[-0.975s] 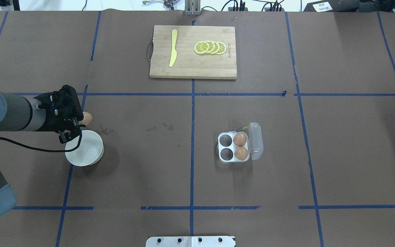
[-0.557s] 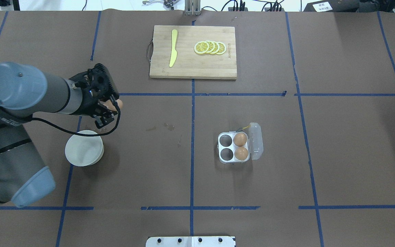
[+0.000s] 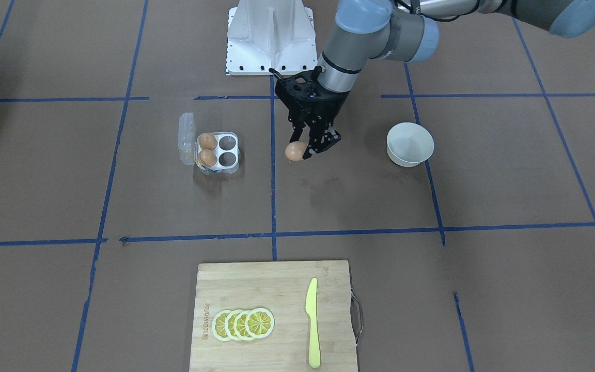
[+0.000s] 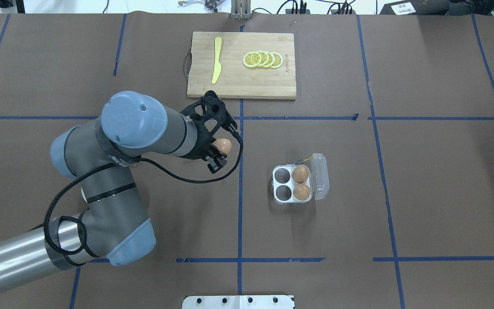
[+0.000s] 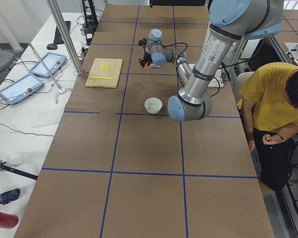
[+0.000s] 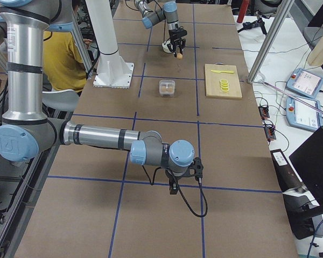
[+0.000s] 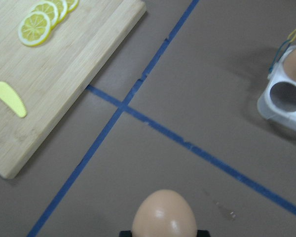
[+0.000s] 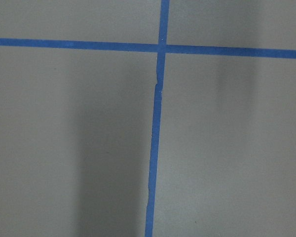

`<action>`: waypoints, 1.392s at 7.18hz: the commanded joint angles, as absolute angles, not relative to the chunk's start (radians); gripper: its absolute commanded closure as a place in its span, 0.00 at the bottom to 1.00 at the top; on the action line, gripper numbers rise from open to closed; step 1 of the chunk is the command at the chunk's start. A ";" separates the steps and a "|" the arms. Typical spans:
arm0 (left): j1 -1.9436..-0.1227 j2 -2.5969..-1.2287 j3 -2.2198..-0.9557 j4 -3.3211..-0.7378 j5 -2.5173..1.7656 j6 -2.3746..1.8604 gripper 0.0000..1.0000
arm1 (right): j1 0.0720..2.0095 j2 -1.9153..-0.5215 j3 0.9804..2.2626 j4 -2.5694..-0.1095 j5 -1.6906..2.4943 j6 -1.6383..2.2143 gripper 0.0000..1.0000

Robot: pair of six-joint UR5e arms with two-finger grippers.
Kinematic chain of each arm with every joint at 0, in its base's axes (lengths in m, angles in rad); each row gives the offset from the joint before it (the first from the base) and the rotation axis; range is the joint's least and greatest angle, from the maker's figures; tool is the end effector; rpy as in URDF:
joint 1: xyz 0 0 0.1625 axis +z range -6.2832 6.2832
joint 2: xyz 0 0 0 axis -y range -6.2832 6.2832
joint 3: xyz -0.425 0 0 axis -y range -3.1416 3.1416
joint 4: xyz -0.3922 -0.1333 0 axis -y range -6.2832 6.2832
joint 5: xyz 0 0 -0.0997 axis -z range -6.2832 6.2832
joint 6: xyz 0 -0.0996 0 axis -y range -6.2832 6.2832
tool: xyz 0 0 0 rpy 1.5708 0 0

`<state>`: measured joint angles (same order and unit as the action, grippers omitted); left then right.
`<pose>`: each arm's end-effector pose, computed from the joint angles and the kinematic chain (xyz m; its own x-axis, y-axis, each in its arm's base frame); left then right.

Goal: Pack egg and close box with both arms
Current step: 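Carry the egg with the left gripper over the empty carton slot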

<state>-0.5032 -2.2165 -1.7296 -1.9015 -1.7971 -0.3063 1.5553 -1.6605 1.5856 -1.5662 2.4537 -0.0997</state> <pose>0.5227 -0.4144 0.1699 0.3896 0.8462 -0.3636 -0.2645 0.4810 0.8359 0.0494 -0.4489 0.6852 0.6310 -0.0551 0.7738 0.0786 0.9969 0.0068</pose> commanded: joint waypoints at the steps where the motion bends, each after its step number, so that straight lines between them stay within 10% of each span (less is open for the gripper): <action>1: -0.439 -2.258 -1.645 -2.015 -1.795 -0.331 1.00 | 1.555 -1.664 1.592 -1.566 2.496 -0.100 0.00; 10: -0.347 -2.370 -1.486 -2.217 -1.707 -0.281 1.00 | 1.598 -1.749 1.644 -1.566 2.496 -0.098 0.00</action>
